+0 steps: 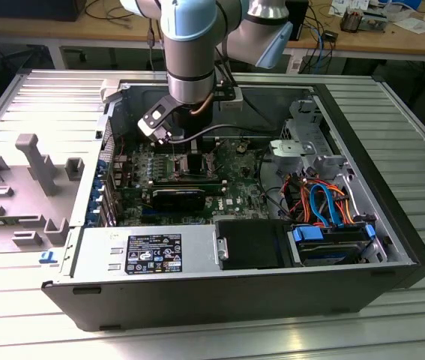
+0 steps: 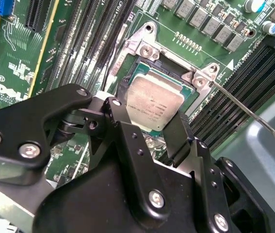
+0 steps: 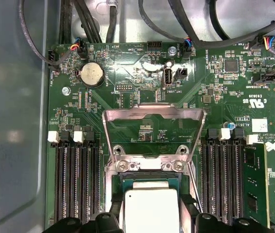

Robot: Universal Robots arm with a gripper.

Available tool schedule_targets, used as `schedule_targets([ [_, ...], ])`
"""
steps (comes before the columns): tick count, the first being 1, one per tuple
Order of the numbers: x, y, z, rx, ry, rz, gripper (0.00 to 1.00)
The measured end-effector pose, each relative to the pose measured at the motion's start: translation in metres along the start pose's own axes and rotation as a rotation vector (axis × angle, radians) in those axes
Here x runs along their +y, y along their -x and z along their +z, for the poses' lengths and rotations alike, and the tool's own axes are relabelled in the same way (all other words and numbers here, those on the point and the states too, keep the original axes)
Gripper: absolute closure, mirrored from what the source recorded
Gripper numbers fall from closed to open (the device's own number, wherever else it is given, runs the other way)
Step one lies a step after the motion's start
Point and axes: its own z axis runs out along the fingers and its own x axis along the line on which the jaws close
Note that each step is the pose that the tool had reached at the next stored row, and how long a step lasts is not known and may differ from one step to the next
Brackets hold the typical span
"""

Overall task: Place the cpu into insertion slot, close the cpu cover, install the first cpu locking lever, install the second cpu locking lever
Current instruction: 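Place the cpu into insertion slot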

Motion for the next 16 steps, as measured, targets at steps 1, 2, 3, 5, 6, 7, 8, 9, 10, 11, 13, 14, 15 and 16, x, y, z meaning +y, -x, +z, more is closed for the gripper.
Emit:
schedule_targets([
  [1, 0.0000, 0.0000, 0.0004, -0.0005, -0.0001, 0.006, 0.46],
  [2, 0.0001, 0.0000, 0.0006, -0.0005, 0.0001, 0.009, 0.46],
  [3, 0.0003, 0.0000, 0.0007, -0.0007, 0.0001, 0.013, 0.46],
  [5, 0.0004, 0.0000, 0.0010, -0.0010, 0.0001, 0.019, 0.46],
  [6, 0.0005, 0.0000, 0.0010, -0.0011, 0.0001, 0.021, 0.46],
  [7, 0.0006, 0.0000, 0.0012, -0.0013, 0.0001, 0.025, 0.46],
  [8, 0.0008, 0.0000, 0.0014, -0.0014, 0.0001, 0.029, 0.46],
  [9, 0.0009, 0.0000, 0.0016, -0.0015, 0.0002, 0.030, 0.46],
  [10, 0.0010, 0.0000, 0.0018, -0.0015, 0.0002, 0.031, 0.46],
  [11, 0.0009, 0.0000, 0.0018, -0.0017, 0.0001, 0.031, 0.46],
  [13, 0.0009, 0.0000, 0.0019, -0.0016, 0.0001, 0.031, 0.46],
  [14, 0.0010, 0.0000, 0.0019, -0.0016, 0.0001, 0.031, 0.46],
  [15, 0.0010, -0.0001, 0.0020, -0.0015, 0.0001, 0.030, 0.46],
  [16, 0.0010, -0.0001, 0.0020, 0.0014, 0.0002, 0.030, 0.46],
])
